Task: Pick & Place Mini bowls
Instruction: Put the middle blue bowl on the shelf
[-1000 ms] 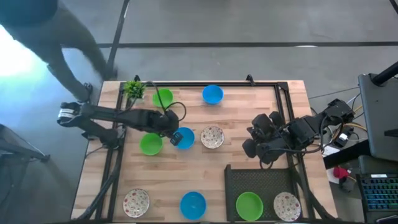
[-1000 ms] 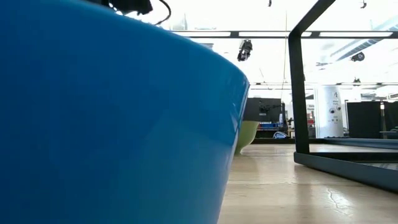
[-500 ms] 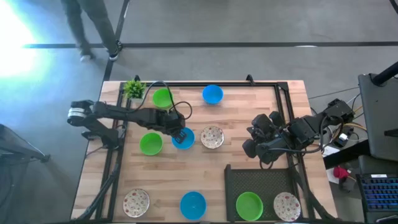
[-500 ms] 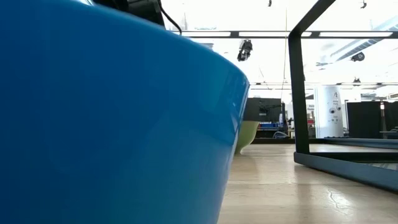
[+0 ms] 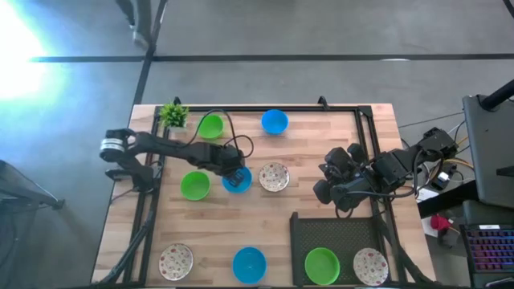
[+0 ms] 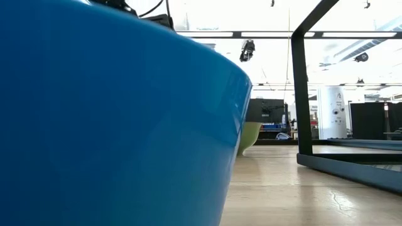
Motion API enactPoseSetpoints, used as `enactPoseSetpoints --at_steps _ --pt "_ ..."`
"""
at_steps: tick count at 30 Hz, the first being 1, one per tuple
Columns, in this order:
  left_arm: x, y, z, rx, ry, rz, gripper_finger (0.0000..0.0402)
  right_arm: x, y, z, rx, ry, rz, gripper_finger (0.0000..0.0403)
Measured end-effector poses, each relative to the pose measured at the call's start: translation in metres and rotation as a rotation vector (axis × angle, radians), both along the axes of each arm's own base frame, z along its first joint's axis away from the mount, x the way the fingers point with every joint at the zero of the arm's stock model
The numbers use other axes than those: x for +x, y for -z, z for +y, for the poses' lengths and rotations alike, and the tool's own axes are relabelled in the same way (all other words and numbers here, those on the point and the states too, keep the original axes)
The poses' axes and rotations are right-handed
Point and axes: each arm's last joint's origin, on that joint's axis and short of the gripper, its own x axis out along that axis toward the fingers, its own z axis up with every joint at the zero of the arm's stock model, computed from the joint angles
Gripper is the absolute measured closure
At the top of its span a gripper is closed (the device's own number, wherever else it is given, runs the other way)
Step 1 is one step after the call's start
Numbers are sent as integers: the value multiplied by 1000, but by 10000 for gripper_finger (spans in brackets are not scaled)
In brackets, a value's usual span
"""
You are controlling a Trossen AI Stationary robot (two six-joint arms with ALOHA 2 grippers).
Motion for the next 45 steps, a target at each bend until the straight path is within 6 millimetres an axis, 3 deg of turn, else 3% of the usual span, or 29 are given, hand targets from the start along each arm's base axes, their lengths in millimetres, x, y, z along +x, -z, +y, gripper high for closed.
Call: enactPoseSetpoints --at_steps 7,13,18,24,33,39,45 --pt "3 10 0 -15 8 28 311 0 0 0 3 1 -3 394" --pt "4 9 0 -18 3 25 386 0 0 0 4 1 -5 394" --pt "1 -2 0 -17 -1 -15 398 0 0 0 3 0 -4 394" --pt "-3 -38 0 28 -15 -131 400 2 1 1 3 -2 -2 394" --pt "-3 -108 3 249 -67 -329 401 8 -3 2 -110 -67 -45 387" --pt "3 -143 1 442 -72 -386 401 17 -5 5 -227 -106 -73 346" --pt "10 -161 -5 618 -73 -447 401 27 1 8 -399 -94 -53 295"
